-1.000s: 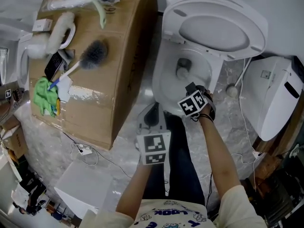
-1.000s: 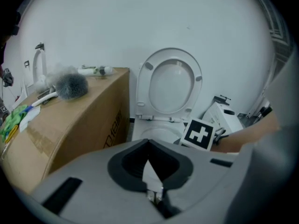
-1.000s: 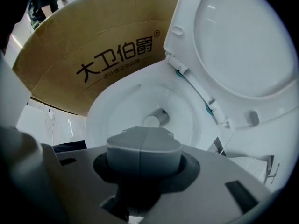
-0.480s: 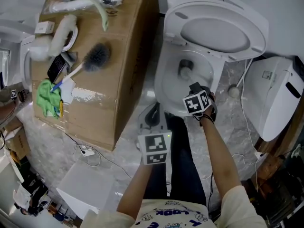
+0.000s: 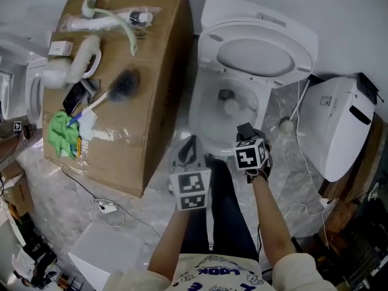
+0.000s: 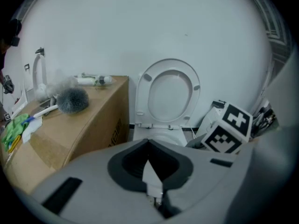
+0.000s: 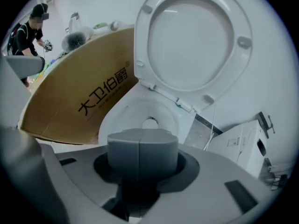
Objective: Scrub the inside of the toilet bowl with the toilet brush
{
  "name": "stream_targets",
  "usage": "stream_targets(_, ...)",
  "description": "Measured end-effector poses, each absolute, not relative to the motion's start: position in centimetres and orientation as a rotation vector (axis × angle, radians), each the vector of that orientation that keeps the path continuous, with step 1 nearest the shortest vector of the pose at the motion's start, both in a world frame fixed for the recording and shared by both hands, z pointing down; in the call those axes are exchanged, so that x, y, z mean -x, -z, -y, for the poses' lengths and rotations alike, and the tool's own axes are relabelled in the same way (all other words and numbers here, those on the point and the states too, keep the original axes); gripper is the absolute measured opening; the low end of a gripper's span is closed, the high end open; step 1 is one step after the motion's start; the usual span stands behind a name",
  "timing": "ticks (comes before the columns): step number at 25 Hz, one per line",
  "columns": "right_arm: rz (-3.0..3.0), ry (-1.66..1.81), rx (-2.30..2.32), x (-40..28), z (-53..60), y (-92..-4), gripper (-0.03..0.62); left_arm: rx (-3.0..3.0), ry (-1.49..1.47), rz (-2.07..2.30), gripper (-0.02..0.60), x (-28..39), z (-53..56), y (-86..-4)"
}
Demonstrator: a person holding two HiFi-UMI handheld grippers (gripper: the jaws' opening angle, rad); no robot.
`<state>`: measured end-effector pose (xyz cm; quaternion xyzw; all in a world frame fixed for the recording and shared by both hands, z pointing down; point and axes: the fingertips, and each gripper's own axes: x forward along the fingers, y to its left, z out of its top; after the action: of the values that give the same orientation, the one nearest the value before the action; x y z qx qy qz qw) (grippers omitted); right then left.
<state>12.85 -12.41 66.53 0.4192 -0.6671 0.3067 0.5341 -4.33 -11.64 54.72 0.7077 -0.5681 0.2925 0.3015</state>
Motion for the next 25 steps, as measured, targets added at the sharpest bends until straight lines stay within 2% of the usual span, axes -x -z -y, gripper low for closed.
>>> stream_targets(14,1.675,-0.776,-1.293,-16.5,9.9,-50.9,0.164,-2.019,-0.679,1.479,0.002,0.3,12.0,-46.0)
stream_targets(25,1.763,-0.745,-1.467,-17.1,7.8,-40.7,0.164,-2.142,-0.584,1.546,0.0,0.3,12.0,-37.5)
